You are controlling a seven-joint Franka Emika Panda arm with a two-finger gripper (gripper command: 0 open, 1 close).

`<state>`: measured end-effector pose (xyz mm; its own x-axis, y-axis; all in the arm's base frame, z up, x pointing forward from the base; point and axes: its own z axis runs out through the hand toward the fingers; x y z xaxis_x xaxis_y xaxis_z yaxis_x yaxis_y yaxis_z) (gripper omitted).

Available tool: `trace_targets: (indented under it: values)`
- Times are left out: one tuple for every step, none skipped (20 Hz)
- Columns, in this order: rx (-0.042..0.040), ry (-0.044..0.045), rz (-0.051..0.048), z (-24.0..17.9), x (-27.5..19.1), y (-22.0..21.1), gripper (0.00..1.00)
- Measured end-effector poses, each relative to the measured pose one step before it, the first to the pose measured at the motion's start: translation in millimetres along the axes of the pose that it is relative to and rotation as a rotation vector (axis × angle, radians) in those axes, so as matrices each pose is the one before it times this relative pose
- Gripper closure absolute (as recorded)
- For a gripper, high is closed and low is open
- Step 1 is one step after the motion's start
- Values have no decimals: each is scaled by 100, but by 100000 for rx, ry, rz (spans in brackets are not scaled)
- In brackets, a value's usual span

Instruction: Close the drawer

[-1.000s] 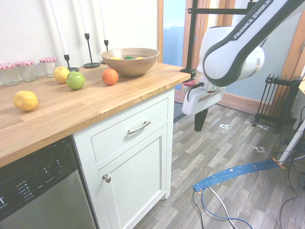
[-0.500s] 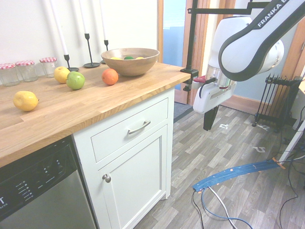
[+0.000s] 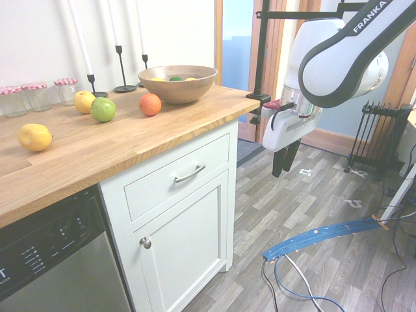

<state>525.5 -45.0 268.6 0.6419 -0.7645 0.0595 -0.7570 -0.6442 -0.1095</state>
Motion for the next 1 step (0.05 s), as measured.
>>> trace_targets:
  values:
    - [17, 0, -10, -6, -15, -8, 0]
